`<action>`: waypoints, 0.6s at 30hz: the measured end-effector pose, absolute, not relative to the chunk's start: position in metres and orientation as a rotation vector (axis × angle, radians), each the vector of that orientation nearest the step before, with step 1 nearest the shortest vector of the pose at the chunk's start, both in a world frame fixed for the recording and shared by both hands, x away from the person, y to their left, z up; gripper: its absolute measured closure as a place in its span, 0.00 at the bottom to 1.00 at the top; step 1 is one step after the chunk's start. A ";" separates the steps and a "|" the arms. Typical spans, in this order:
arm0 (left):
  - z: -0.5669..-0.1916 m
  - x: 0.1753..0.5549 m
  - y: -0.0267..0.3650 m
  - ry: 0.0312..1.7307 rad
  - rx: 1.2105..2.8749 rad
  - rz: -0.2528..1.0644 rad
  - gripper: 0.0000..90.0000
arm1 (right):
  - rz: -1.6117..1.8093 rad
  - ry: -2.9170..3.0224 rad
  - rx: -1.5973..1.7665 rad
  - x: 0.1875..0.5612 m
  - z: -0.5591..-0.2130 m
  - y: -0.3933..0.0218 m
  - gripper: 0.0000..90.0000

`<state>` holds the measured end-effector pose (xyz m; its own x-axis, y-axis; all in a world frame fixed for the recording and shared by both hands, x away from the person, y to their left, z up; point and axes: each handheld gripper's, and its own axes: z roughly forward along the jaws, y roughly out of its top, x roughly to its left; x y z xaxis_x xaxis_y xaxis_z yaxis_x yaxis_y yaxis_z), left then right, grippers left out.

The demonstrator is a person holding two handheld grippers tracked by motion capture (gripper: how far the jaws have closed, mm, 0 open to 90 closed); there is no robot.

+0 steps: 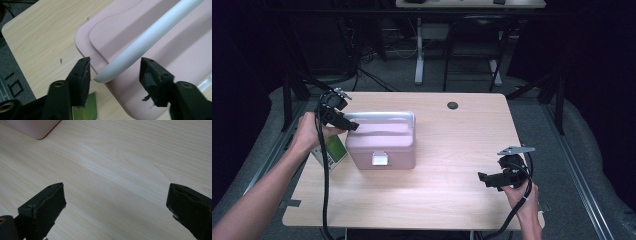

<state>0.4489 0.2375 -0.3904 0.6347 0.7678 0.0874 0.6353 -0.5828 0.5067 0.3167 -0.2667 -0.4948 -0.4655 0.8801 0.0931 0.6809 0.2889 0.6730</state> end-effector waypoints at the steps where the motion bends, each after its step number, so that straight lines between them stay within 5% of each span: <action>1: -0.391 0.449 0.237 1.105 2.417 0.421 0.54 | 0.962 2.266 1.419 0.317 -0.495 -0.266 0.02; 10: -0.395 0.446 0.240 1.067 2.390 0.509 0.73 | 1.001 2.270 1.397 0.325 -0.485 -0.251 0.02; 18: -0.397 0.445 0.243 0.983 2.400 0.509 0.77 | 1.040 2.308 1.314 0.343 -0.467 -0.221 0.02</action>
